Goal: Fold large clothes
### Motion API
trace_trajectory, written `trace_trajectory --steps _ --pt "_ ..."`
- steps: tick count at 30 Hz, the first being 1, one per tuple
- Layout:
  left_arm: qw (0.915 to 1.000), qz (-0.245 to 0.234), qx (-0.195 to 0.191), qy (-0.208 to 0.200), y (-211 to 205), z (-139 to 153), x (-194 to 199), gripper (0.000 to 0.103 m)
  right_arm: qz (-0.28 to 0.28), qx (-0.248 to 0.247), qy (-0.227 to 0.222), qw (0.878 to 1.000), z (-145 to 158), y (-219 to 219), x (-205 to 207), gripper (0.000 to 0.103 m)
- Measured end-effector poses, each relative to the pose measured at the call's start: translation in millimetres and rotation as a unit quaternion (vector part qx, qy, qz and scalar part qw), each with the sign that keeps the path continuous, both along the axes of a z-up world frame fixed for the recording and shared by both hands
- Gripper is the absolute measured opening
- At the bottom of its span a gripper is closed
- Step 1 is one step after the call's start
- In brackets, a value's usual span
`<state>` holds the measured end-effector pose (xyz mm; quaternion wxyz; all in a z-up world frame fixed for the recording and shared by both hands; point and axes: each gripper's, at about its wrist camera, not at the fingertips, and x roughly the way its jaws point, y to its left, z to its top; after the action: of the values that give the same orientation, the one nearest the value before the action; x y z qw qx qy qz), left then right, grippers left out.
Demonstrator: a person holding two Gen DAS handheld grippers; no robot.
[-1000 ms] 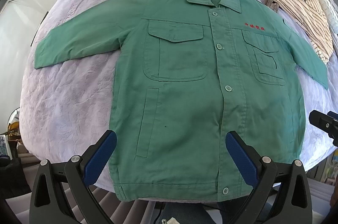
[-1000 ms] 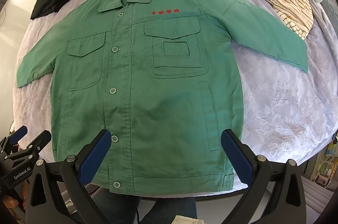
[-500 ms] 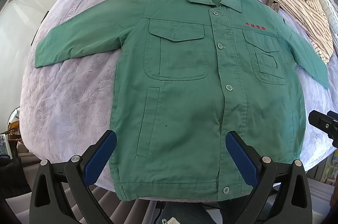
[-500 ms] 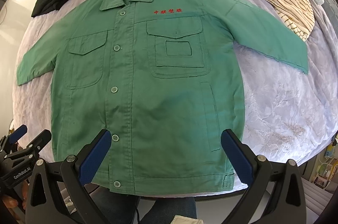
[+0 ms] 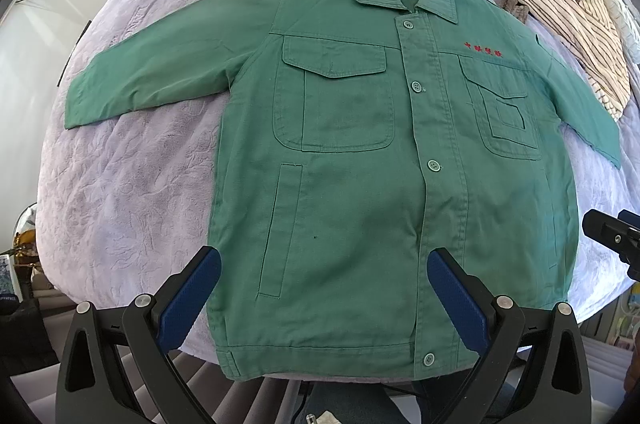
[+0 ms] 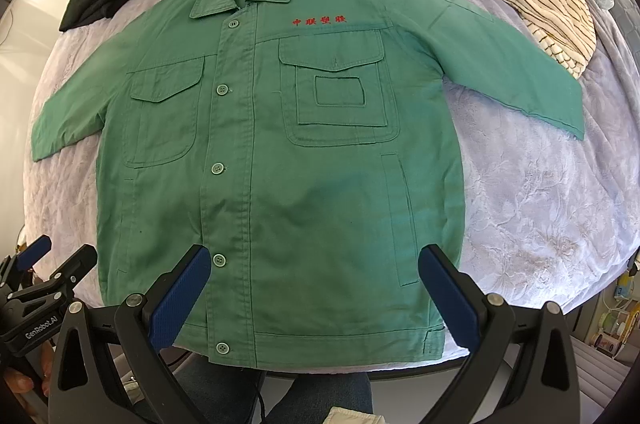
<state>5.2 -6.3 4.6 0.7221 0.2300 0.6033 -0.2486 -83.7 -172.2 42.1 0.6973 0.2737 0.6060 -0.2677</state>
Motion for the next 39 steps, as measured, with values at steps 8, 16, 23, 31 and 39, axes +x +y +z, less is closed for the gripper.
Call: trace_trajectory --steps 8,16,23,31,39 --pt "1.0 -0.005 -0.002 0.005 2 -2 -2 0.103 -0.001 0.0 0.004 1.0 -2 4 3 0.103" --pt "0.9993 -0.001 -0.024 0.029 9 -11 10 0.103 -0.006 0.007 0.005 1.0 -6 4 4 0.103" --pt "0.9957 0.032 -0.066 0.056 30 -28 46 0.103 -0.001 0.032 -0.004 0.999 -20 14 21 0.103" --pt "0.9844 0.113 -0.126 0.05 79 -59 132 0.103 0.048 0.075 -0.05 0.995 -52 51 71 0.103" --pt "0.9557 0.23 -0.183 -0.017 151 -92 251 0.103 0.101 0.103 -0.056 0.988 -97 89 124 0.103"
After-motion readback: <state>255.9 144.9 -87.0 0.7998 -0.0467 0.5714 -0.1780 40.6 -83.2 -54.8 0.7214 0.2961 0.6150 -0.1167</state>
